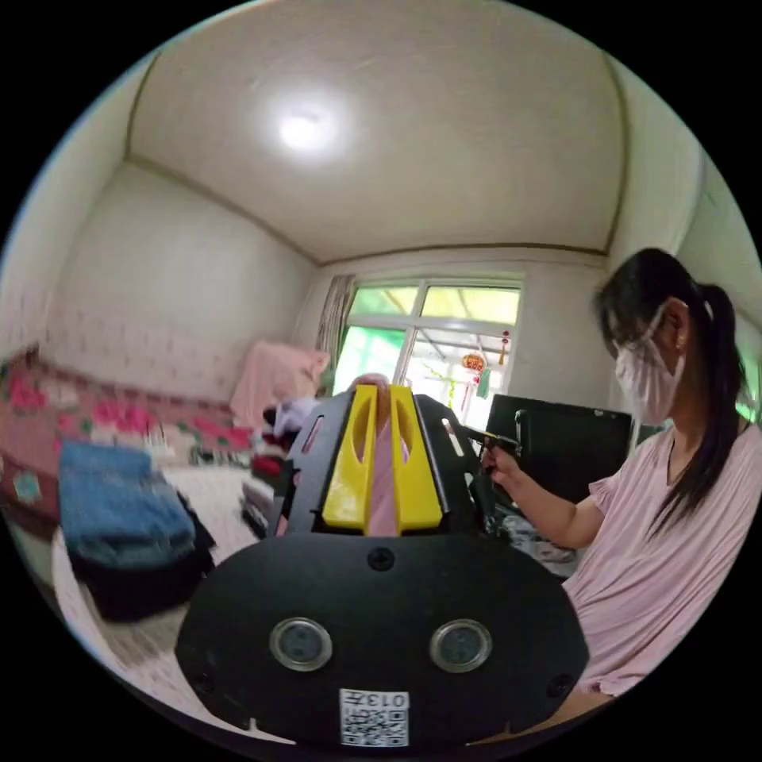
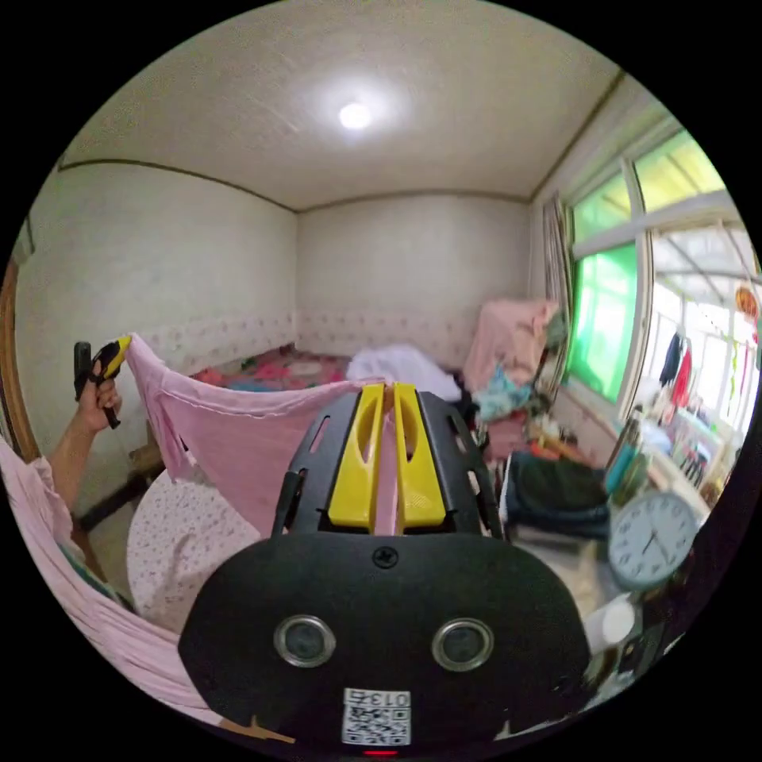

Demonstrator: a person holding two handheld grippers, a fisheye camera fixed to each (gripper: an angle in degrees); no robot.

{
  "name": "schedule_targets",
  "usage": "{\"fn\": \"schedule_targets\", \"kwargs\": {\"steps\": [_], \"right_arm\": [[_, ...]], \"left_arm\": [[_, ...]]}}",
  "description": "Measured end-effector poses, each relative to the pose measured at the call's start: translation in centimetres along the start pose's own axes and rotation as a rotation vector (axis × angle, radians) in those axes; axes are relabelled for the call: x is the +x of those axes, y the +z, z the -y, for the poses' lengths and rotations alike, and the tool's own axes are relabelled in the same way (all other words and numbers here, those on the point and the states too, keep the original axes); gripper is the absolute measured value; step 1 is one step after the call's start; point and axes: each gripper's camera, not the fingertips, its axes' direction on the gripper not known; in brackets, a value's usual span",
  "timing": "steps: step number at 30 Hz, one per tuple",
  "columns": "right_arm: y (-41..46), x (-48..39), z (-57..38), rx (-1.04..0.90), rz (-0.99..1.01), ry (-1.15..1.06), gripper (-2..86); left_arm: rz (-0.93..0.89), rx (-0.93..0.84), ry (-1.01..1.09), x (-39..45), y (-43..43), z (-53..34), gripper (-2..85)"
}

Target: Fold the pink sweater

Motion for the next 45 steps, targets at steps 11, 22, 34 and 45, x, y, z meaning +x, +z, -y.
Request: {"fn": "schedule_targets", "kwargs": {"steps": [11, 22, 34, 45], "right_arm": [[-4.0, 2.9, -10.1, -0.047, 0.041, -0.031, 2.3], [11.5, 5.9, -37.0, -0.875, 0.035, 0.213, 2.1], [11.1, 9.3, -42.7, -0.811, 0.037, 0.093, 2.3], [14.8, 14.9, -52.6, -0.950, -0.040, 0.216, 3.6]], "left_arm": [[0.101, -0.178, -0.001, 9.3, -7.4, -7.8, 1.5], [0.142, -0.613, -0.834, 0.0, -3.7, -45.5, 1.4], [-0.022, -0.671, -0.718, 2.8, -3.5, -48.1, 1.2], [0.188, -0.738, -0.905, 3.4, -5.9, -59.0, 0.7]]}}
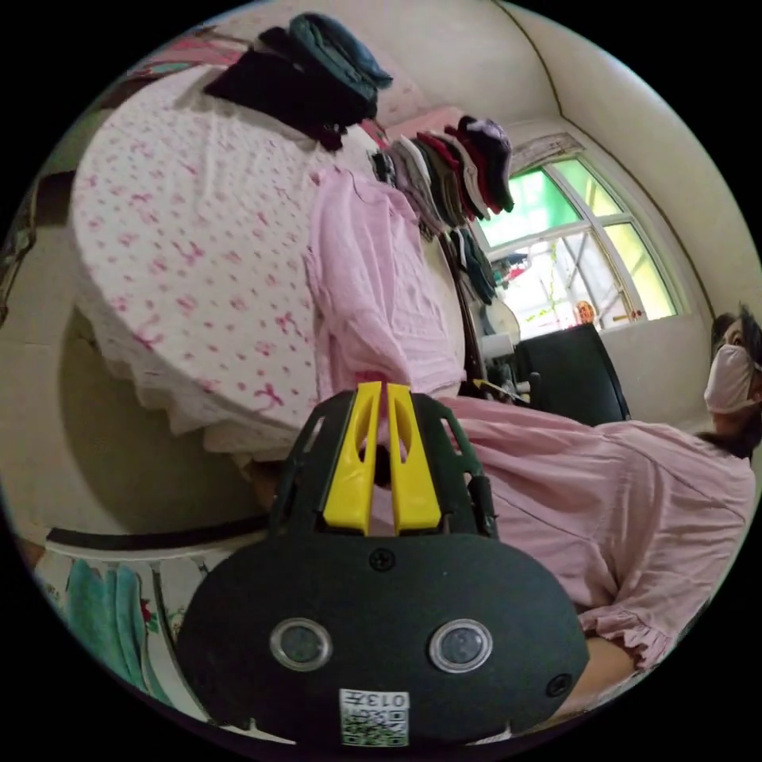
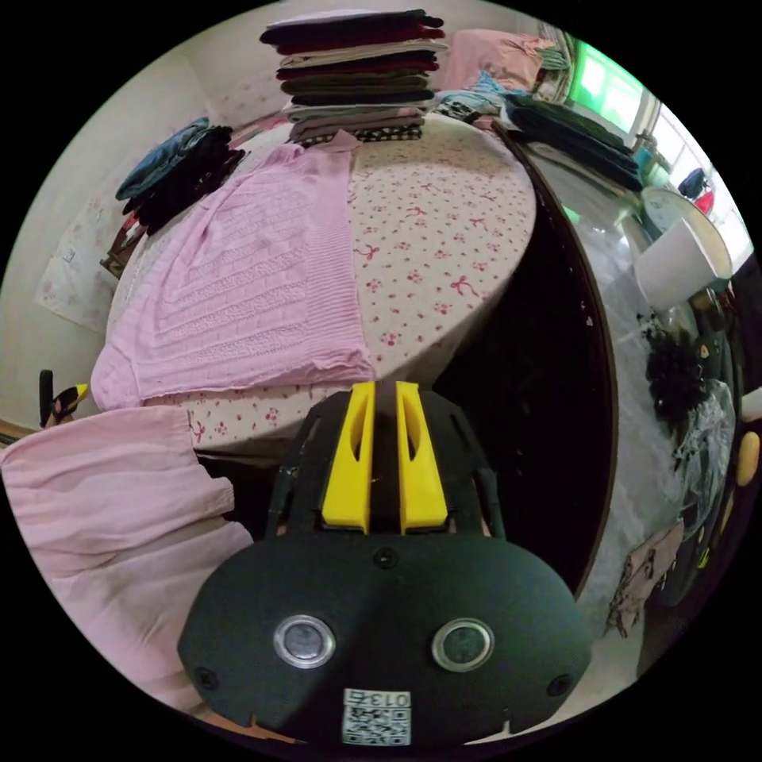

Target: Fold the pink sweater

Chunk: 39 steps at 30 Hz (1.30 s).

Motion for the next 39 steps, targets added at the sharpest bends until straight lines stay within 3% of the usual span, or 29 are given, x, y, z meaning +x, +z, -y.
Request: {"fn": "schedule_targets", "kwargs": {"steps": [5, 15, 21, 29, 33, 39], "right_arm": [[1.3, 3.3, 2.2, 0.066, -0.003, 0.045, 3.8], [10.4, -1.6, 20.8, 0.128, 0.033, -0.199, 6.8], [18.1, -3.5, 32.8, 0.084, 0.046, -0.298, 8.0], [29.5, -5.5, 41.5, -0.022, 0.023, -0.375, 10.3], [34.2, -6.5, 42.9, -0.070, 0.008, -0.413, 6.4], [34.4, -5.0, 42.4, 0.016, -0.023, -0.425, 3.5]], "left_arm": [[0.204, 0.109, 0.021, 0.4, -0.6, 5.2, 0.7], [0.490, 0.004, 0.222, 6.5, 18.7, 27.5, 5.3], [0.605, -0.103, 0.280, 7.0, 28.3, 35.1, 10.0], [0.717, -0.250, 0.337, 6.0, 36.3, 36.0, 5.5], [0.688, -0.279, 0.369, 6.2, 36.5, 35.5, 1.7], [0.785, -0.030, 0.289, 5.3, 26.7, 32.7, 1.0]]}}
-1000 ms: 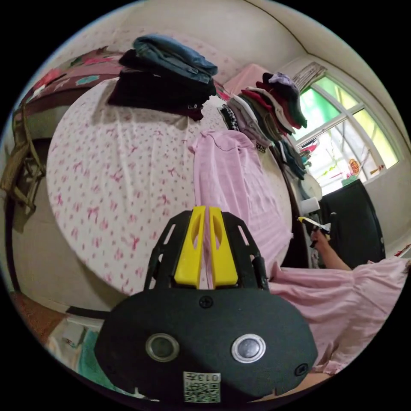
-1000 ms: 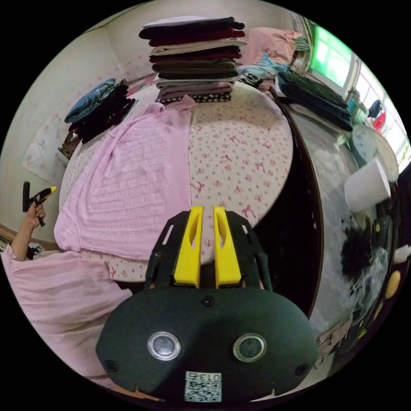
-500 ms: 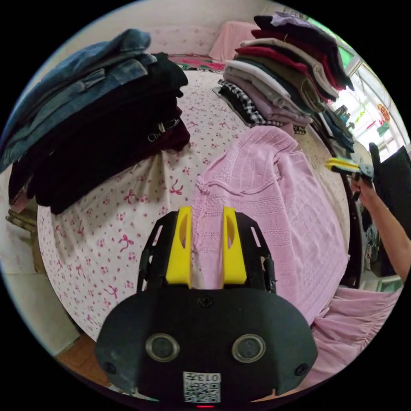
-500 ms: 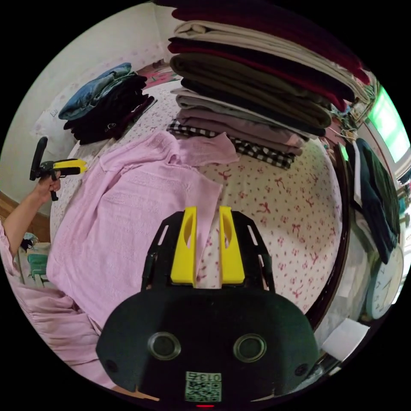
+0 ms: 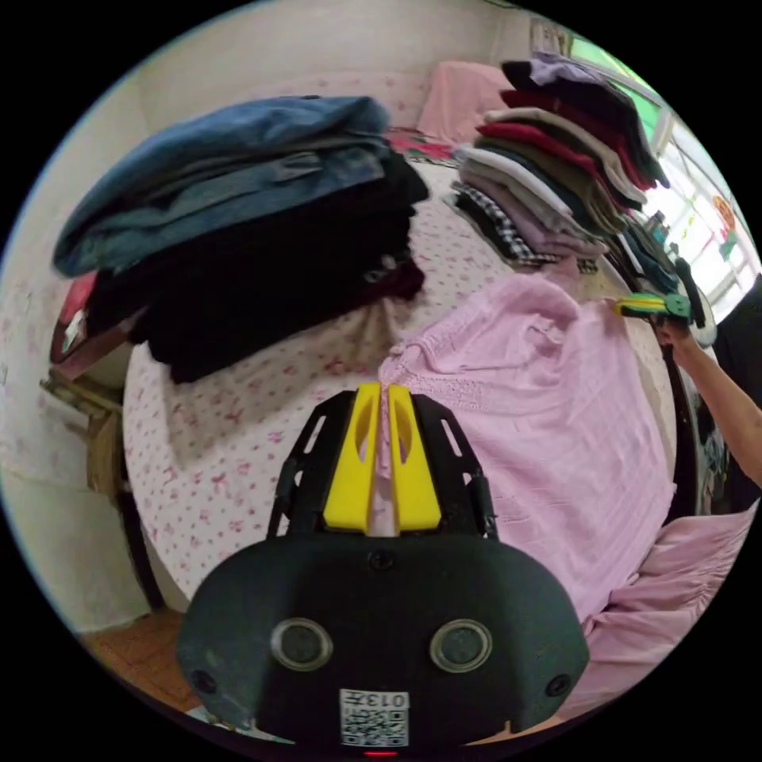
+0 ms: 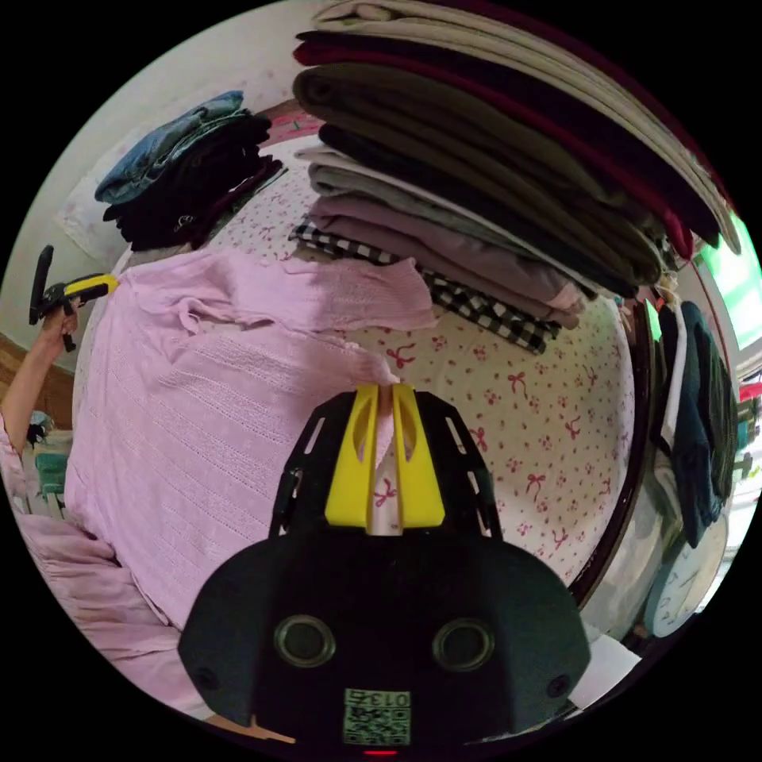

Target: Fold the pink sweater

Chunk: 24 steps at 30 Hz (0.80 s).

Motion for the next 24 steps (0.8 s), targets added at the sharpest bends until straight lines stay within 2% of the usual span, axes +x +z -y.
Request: {"fn": "schedule_targets", "kwargs": {"steps": [4, 5, 8, 12, 16, 20, 22, 24], "right_arm": [[4.6, 1.5, -1.4, -0.078, 0.036, 0.029, 4.7], [4.9, 1.6, -1.6, -0.025, 0.049, 0.036, 5.8], [5.2, 2.1, -1.1, -0.078, 0.067, 0.062, 7.4], [2.7, 1.3, -0.2, 0.072, -0.039, 0.040, 8.0], [4.7, -3.3, 3.9, 0.095, -0.057, -0.082, 9.2], [9.0, -6.5, 7.2, 0.015, 0.013, -0.106, 10.0], [11.9, -7.9, 8.2, -0.074, 0.040, -0.105, 7.9], [12.1, -8.6, 8.4, -0.056, 0.051, -0.101, 3.7]], "left_arm": [[-0.032, -0.114, -0.062, -2.7, 4.0, -2.8, 1.5], [-0.044, -0.130, -0.060, -2.6, 4.9, -3.3, 2.0], [-0.086, -0.088, -0.086, -3.2, 3.5, -4.0, 4.1], [-0.075, 0.025, -0.121, -3.4, 0.4, -4.2, 6.9], [-0.010, 0.057, -0.027, -0.3, -0.2, -1.8, 7.9], [-0.031, -0.037, 0.121, 4.0, 2.7, 0.5, 9.7], [-0.029, -0.076, 0.159, 5.3, 4.0, 1.1, 10.6], [-0.028, -0.138, 0.199, 6.4, 5.8, 2.0, 10.8]]}}
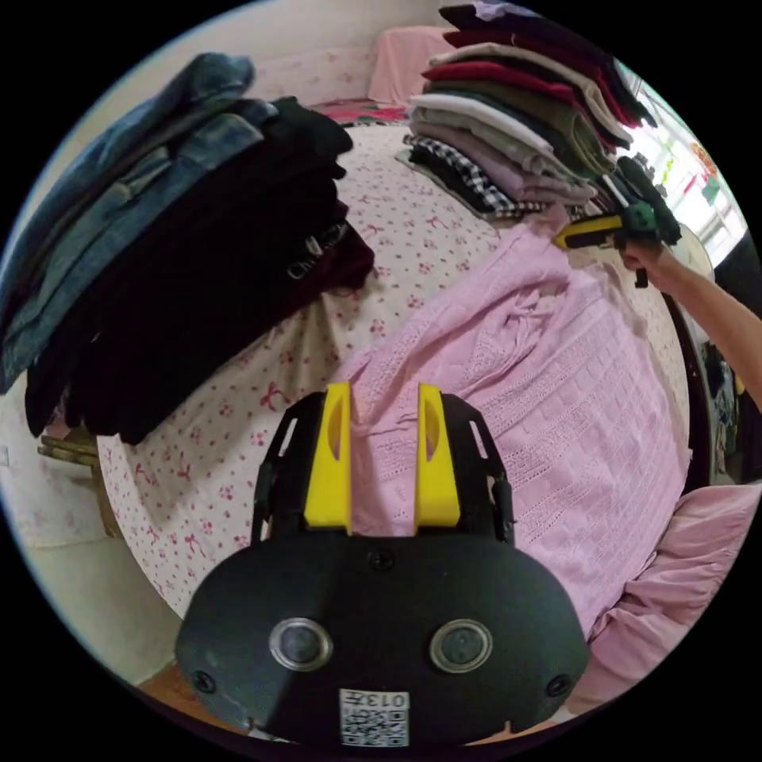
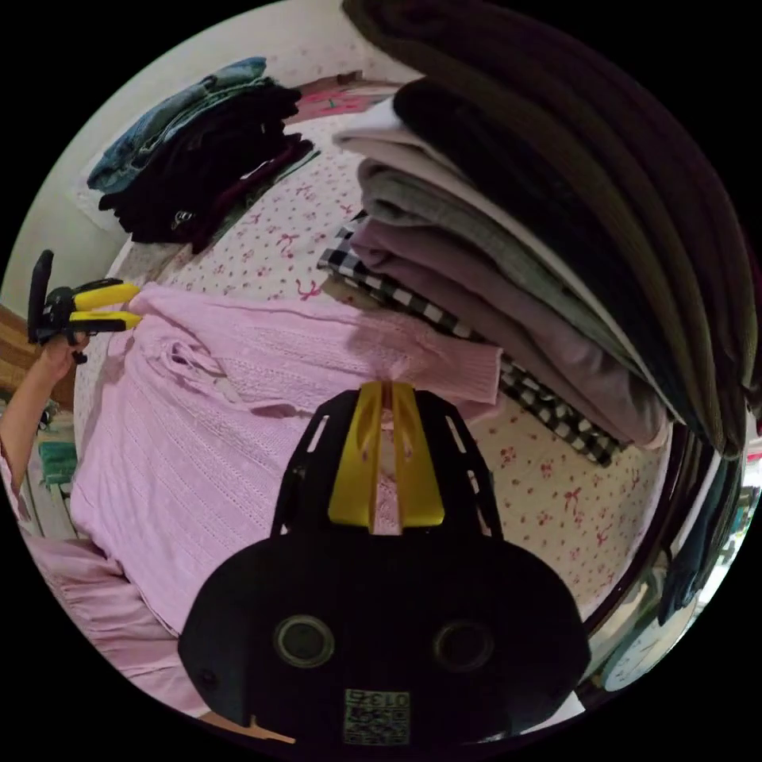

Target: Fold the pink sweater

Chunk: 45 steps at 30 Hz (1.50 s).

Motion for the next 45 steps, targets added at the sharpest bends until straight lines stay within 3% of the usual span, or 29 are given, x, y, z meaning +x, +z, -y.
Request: {"fn": "schedule_targets", "kwargs": {"steps": [3, 7, 10, 14, 18, 21, 25, 27, 34, 39, 45], "right_arm": [[-0.4, -2.7, 0.8, -0.038, -0.079, -0.087, 2.0], [-6.2, -8.9, 0.9, 0.256, -0.388, -0.231, 1.3], [-8.5, -11.6, 1.5, 0.408, -0.500, -0.249, 1.6], [-7.0, -11.8, 2.4, 0.252, -0.454, -0.203, 2.4], [-8.6, -12.3, -1.3, 0.331, -0.408, -0.187, 3.1], [-7.9, -13.9, -3.1, 0.311, -0.343, -0.241, 4.4], [-8.6, -14.0, -4.6, 0.418, -0.382, -0.047, 4.4], [-9.6, -13.6, -5.0, 0.447, -0.273, -0.019, 3.6], [-5.1, -18.8, -3.1, 0.194, 0.045, -0.273, 6.2], [-1.9, -21.2, -1.3, -0.007, 0.063, -0.369, 2.7], [-5.0, -18.9, 1.0, 0.122, 0.030, -0.233, 2.6]], "left_arm": [[0.022, -0.029, 0.043, 0.5, 0.6, 0.9, 5.1], [0.093, 0.010, 0.018, 0.0, -0.9, 1.0, 3.1], [0.043, 0.055, -0.152, -3.2, -0.9, 0.0, 3.6], [-0.117, 0.086, -0.261, -7.1, -1.1, -2.1, 6.3], [-0.091, 0.189, -0.383, -10.8, -4.8, -7.2, 6.7], [-0.124, 0.167, -0.423, -12.4, -5.5, -10.4, 7.5], [-0.078, 0.104, -0.392, -12.1, -5.7, -12.9, 7.8], [-0.045, 0.082, -0.368, -11.8, -5.9, -13.5, 8.5], [-0.008, 0.015, -0.273, -11.1, -6.0, -12.6, 7.6], [0.033, -0.027, -0.191, -10.7, -8.0, -11.1, 1.6], [0.073, 0.006, -0.270, -11.8, -9.8, -12.4, 1.3]]}}
